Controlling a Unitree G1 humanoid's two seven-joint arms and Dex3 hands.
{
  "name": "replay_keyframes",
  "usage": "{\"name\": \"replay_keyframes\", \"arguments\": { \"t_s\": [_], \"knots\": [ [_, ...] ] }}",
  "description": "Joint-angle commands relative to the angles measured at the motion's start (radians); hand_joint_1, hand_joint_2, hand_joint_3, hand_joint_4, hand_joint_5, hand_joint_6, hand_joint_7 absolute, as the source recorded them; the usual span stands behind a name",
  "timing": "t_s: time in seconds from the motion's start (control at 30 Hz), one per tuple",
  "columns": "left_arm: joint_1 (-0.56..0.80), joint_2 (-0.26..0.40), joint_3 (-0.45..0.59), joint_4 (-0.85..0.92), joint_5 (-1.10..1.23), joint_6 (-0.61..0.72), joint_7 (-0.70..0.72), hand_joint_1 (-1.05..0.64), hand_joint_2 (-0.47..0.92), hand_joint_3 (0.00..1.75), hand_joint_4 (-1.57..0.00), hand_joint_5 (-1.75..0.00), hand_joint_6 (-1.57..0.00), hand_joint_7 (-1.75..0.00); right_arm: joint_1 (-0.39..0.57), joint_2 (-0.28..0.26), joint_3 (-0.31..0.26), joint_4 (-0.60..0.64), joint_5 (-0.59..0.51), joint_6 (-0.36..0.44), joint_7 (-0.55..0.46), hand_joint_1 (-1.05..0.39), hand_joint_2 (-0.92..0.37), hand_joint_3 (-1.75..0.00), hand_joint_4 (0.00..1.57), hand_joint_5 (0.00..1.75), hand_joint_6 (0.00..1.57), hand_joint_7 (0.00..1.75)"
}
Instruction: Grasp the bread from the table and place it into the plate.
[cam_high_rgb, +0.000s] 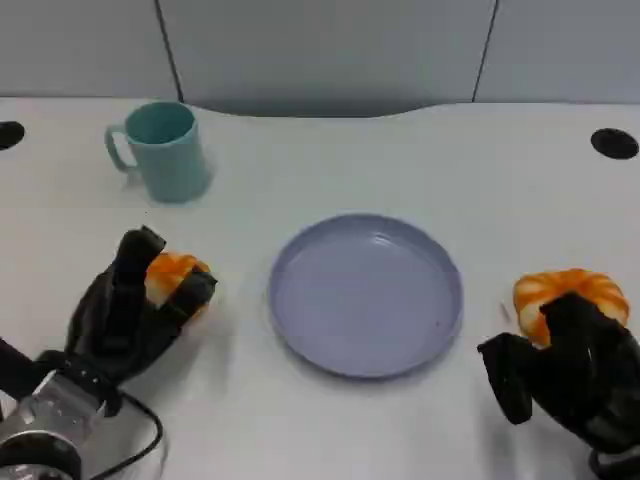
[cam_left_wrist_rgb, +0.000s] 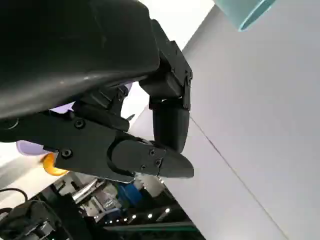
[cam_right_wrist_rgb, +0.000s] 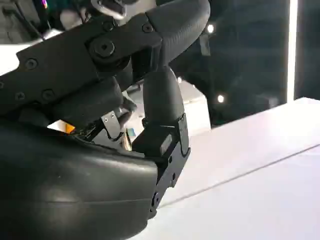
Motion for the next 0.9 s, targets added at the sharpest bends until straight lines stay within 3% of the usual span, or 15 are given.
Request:
{"name": "replay_keyframes", "arguments": {
  "t_s": [0.03,0.3,0.43,0.53,0.67,0.83,0.87,0.9],
  "knots": [
    [-0.012,0.019,-0.002,-0.010,0.007,-0.012,-0.005,-0.60,0.90,0.04,-0.90,-1.75,-0.68,-1.75,0.017,-0.003,0.006,-0.039,0.008,0.002,-0.024,-0.33,-0.83,-0.02,0.88,1.75,0.67,1.75],
    [0.013,-0.009,0.009,-0.050,-0.007,-0.042,0.044,-0.59,0.90,0.04,-0.88,-1.75,-0.64,-1.75,0.006,0.004,-0.005,-0.010,0.018,-0.025,-0.006,-0.37,-0.83,-0.01,0.88,1.75,0.67,1.75],
    [0.044,-0.009,0.019,-0.060,-0.018,-0.026,0.011,-0.60,0.91,0.04,-0.89,-1.75,-0.64,-1.69,-0.044,-0.017,-0.014,0.078,0.022,-0.052,0.074,-0.34,-0.85,-0.02,0.86,1.75,0.65,1.74],
    [0.070,-0.008,0.022,-0.065,-0.020,-0.024,-0.027,-0.58,0.92,0.06,-0.87,-1.75,-0.63,-1.66,-0.040,-0.017,-0.017,0.083,0.014,-0.063,0.057,-0.37,-0.85,-0.01,0.86,1.75,0.65,1.75],
    [0.091,-0.016,0.027,-0.082,-0.027,-0.025,-0.032,-0.58,0.92,0.09,-0.87,-1.75,-0.65,-1.66,-0.039,0.000,-0.019,0.075,0.034,-0.027,0.054,-0.35,-0.85,-0.01,0.88,1.75,0.67,1.75],
    [0.101,-0.023,0.020,-0.107,-0.022,-0.055,-0.031,-0.58,0.92,0.10,-0.89,-1.75,-0.66,-1.62,-0.063,-0.002,-0.028,0.109,0.040,-0.035,0.085,-0.34,-0.86,-0.01,0.87,1.75,0.66,1.75],
    [0.120,-0.022,-0.028,-0.170,0.040,-0.211,-0.060,-0.58,0.92,0.10,-0.89,-1.75,-0.66,-1.61,-0.057,0.003,-0.028,0.101,0.038,-0.041,0.069,-0.34,-0.86,-0.01,0.87,1.75,0.66,1.75],
    [0.132,-0.019,-0.071,-0.227,0.100,-0.397,-0.095,-0.54,0.90,0.07,-0.76,-1.75,-0.65,-1.48,-0.055,0.008,-0.030,0.099,0.037,-0.050,0.059,-0.36,-0.86,-0.01,0.87,1.75,0.65,1.75]
  ]
}}
